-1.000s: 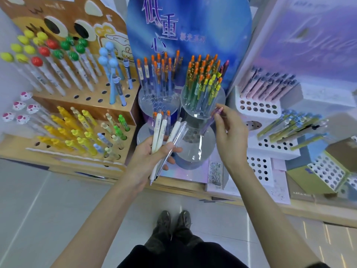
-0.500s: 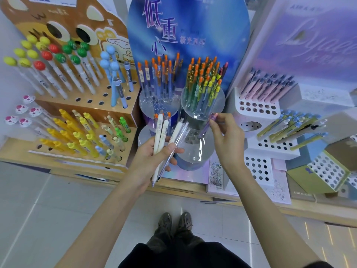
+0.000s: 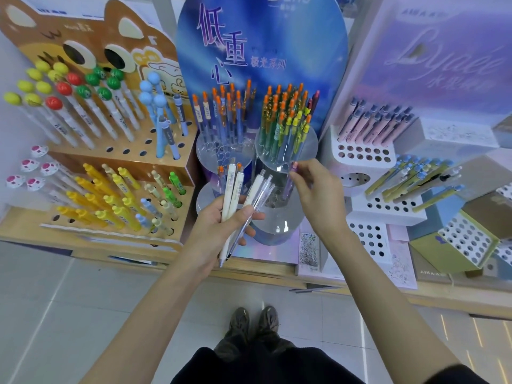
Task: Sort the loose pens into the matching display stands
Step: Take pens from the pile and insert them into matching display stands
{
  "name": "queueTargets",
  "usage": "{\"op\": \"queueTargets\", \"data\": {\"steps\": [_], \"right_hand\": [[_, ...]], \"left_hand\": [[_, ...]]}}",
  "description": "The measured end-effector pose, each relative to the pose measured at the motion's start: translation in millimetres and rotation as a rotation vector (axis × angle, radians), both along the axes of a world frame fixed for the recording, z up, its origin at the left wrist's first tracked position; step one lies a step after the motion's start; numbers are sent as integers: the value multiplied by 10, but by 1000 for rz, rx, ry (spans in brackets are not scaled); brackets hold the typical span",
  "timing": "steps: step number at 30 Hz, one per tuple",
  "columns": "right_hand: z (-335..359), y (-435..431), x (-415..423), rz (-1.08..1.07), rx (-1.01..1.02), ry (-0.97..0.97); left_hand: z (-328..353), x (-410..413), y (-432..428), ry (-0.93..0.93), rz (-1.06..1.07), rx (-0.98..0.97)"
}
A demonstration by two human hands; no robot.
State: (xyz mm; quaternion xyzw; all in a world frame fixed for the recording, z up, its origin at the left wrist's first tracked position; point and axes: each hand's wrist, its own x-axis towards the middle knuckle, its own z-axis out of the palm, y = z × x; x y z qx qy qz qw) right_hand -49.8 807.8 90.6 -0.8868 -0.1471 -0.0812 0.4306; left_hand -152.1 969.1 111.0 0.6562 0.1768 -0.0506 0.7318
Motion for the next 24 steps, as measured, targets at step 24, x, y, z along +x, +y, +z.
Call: {"op": "queueTargets", "data": {"steps": [24], "right_hand": [[194,-211,-842,-187,728,590]], "left_hand": [[-110,91,-529,34,-241,-128]]}}
